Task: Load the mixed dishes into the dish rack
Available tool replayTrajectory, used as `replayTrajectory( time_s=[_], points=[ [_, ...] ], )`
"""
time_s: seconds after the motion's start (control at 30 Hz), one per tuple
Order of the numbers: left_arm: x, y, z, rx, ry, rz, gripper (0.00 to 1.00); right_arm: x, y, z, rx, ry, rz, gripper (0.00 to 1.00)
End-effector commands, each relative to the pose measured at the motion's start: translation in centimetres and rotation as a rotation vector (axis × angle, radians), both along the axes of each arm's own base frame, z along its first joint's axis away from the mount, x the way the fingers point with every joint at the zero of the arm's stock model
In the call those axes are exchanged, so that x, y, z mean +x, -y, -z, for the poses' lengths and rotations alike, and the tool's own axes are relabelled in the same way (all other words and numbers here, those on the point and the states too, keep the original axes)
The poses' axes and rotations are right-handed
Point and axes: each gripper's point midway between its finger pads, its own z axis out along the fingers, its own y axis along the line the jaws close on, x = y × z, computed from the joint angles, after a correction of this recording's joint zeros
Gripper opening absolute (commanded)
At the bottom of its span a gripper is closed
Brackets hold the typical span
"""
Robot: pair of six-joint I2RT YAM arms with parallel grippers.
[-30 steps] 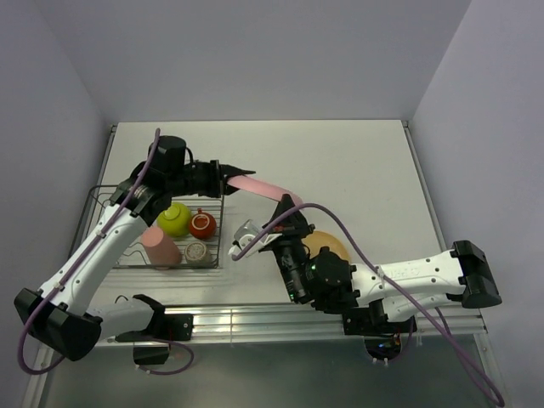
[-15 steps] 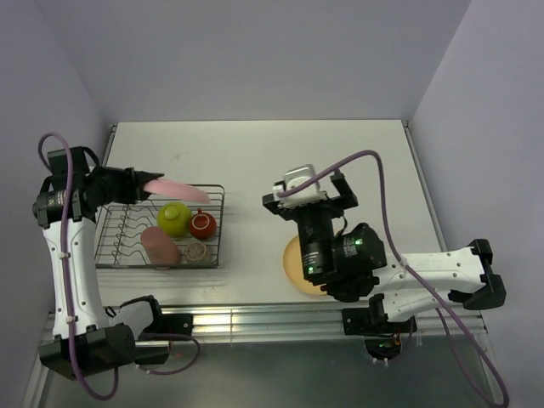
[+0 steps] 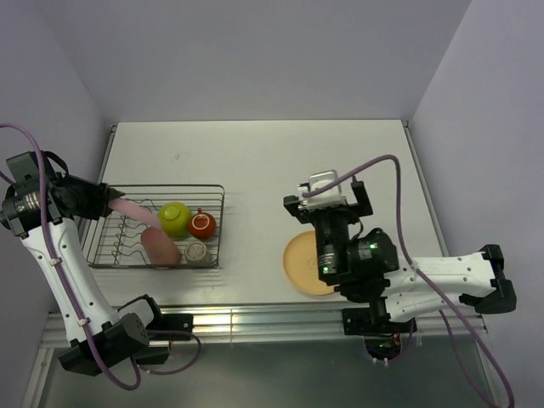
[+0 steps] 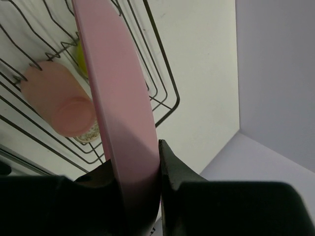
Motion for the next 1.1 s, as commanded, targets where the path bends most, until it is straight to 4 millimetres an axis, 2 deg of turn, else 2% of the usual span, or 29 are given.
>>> replayTrajectory(
  time_s=[0.0,0.03,0.07,0.1,0.13,0.2,0.23,0.3,0.33,0.4,0.43,0.5,0.53,0.6,0.63,0.67,0.77,0.8,0.83,0.9,1.0,1.03,1.07],
  points=[
    [-0.4,-1.8,0.6,0.083,-0.040,-0.025,0.00,-0.1,1.3,4.6,-0.099,-0.170,0.213,1.00],
    [-0.3,-1.4,0.7,0.060,-0.030,-0.017,0.00,1.5,1.4,5.2,-0.104,-0.175,0.294,1.00],
    [0.2,-1.3,0.6,0.042,-0.008,-0.028,0.00,2.3,2.0,5.1,-0.156,-0.192,0.315,1.00],
    [0.2,-1.0,1.1,0.011,-0.010,-0.029,0.00,2.9,2.7,4.9,-0.112,-0.205,0.327,1.00],
    [0.4,-0.2,1.0,-0.029,0.011,-0.013,0.00,4.2,3.9,3.9,0.032,-0.209,0.374,1.00],
    [0.7,0.1,0.9,-0.061,0.028,-0.022,0.00,5.1,4.6,2.5,0.130,-0.185,0.425,1.00],
    [0.7,0.0,0.8,-0.059,0.026,-0.030,0.00,5.6,4.3,0.6,0.177,-0.142,0.424,1.00],
    [0.8,-0.5,0.6,-0.038,0.018,-0.044,0.00,6.1,3.7,-1.1,0.228,-0.125,0.423,1.00],
    [0.8,-0.7,0.6,-0.032,0.013,-0.044,0.00,6.4,3.0,-2.5,0.295,-0.117,0.418,1.00],
    [0.9,-0.7,0.5,-0.032,0.016,-0.044,0.00,6.4,2.6,-4.0,0.385,-0.126,0.409,1.00],
    [1.1,-0.7,0.5,-0.033,0.024,-0.046,0.00,6.3,2.4,-5.6,0.476,-0.131,0.395,1.00],
    [1.1,-0.6,0.9,-0.045,0.020,-0.046,0.00,6.2,2.3,-7.3,0.561,-0.128,0.380,1.00],
    [1.2,-0.6,0.9,-0.048,0.030,-0.049,0.00,5.9,3.0,-9.0,0.695,-0.097,0.370,1.00],
    [1.2,-0.3,1.6,-0.068,0.022,-0.046,0.00,5.2,4.6,-10.4,0.875,-0.051,0.366,1.00],
    [1.1,-0.2,1.6,-0.068,0.029,-0.047,0.00,4.2,6.7,-11.0,0.982,-0.015,0.363,1.00],
    [1.3,-0.2,1.5,-0.072,0.043,-0.049,0.00,3.9,7.9,-11.8,1.180,0.059,0.361,1.00],
    [1.4,-0.1,1.7,-0.079,0.052,-0.051,0.00,2.4,12.5,-11.0,1.555,0.249,0.328,1.00],
    [1.4,-0.2,1.7,-0.077,0.054,-0.052,0.00,2.2,12.6,-9.4,1.640,0.235,0.341,1.00],
    [1.5,-0.1,1.7,-0.077,0.055,-0.047,0.00,1.9,13.9,-7.7,1.777,0.257,0.396,1.00],
    [1.6,-0.2,1.3,-0.072,0.067,-0.044,0.00,1.5,14.3,-6.3,1.824,0.229,0.416,1.00],
    [1.8,-0.4,1.1,-0.056,0.072,-0.042,0.00,1.0,14.9,-4.0,1.769,0.201,0.402,1.00],
    [1.9,-0.4,1.1,-0.056,0.072,-0.035,0.00,0.0,16.7,-4.5,1.760,0.222,0.337,1.00],
    [1.9,-0.4,1.1,-0.055,0.075,-0.034,0.00,-0.4,15.3,-5.1,1.753,0.143,0.166,1.00]
  ],
)
